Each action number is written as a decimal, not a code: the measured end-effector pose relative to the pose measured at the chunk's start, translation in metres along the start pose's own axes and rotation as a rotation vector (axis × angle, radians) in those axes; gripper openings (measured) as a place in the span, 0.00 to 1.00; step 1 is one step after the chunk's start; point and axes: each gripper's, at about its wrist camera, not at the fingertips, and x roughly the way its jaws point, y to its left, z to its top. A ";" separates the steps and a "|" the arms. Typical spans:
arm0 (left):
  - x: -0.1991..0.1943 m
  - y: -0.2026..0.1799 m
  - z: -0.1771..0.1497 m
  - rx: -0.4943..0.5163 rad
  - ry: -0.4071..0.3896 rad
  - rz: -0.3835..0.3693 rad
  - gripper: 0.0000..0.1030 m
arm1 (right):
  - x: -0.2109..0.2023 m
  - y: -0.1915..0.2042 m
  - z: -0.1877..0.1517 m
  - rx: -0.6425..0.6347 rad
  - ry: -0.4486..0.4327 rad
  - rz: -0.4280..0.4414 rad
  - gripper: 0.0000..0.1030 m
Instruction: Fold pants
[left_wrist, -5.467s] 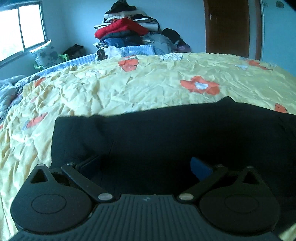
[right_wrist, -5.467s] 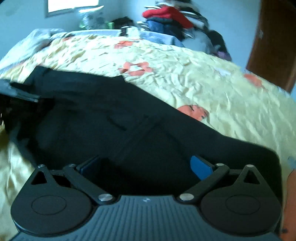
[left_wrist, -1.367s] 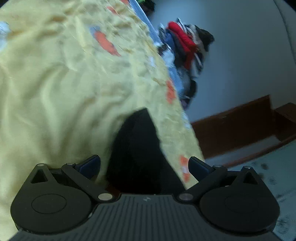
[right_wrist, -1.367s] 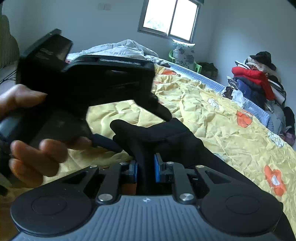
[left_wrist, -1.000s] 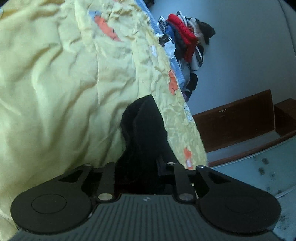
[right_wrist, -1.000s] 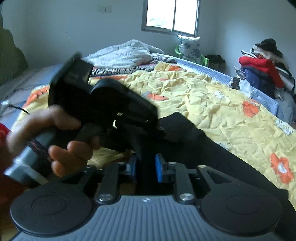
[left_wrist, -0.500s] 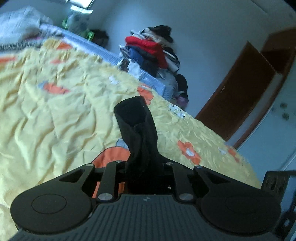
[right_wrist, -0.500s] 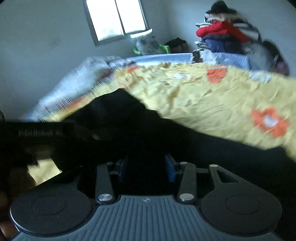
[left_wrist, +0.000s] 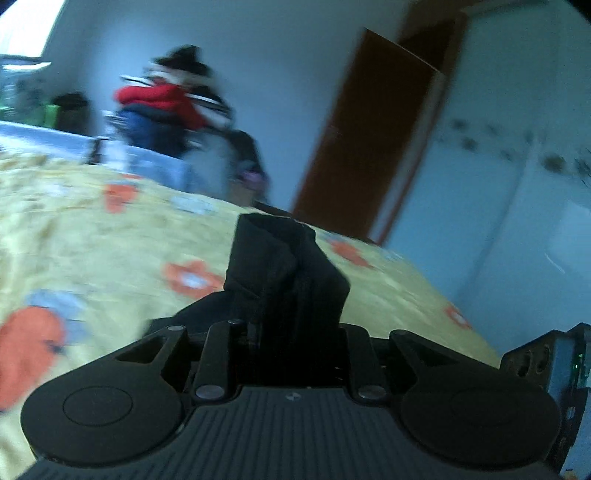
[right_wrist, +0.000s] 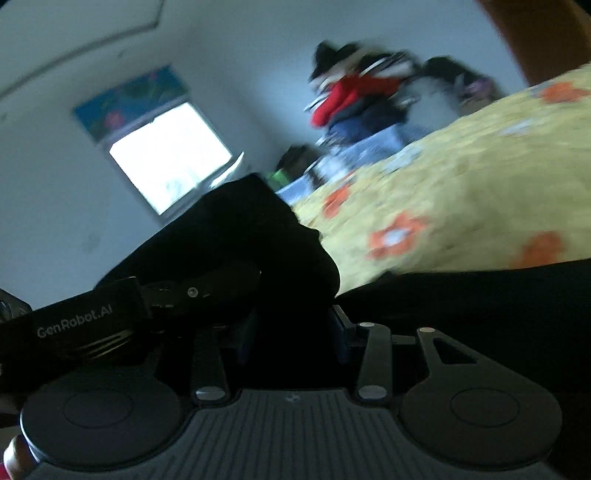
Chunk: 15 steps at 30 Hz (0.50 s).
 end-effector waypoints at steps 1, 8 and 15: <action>0.009 -0.016 -0.004 0.023 0.012 -0.026 0.22 | -0.013 -0.009 0.001 0.012 -0.018 -0.019 0.41; 0.063 -0.086 -0.032 0.090 0.104 -0.144 0.23 | -0.090 -0.066 0.002 0.081 -0.109 -0.151 0.42; 0.106 -0.116 -0.052 0.106 0.167 -0.174 0.25 | -0.116 -0.092 0.003 0.057 -0.130 -0.253 0.42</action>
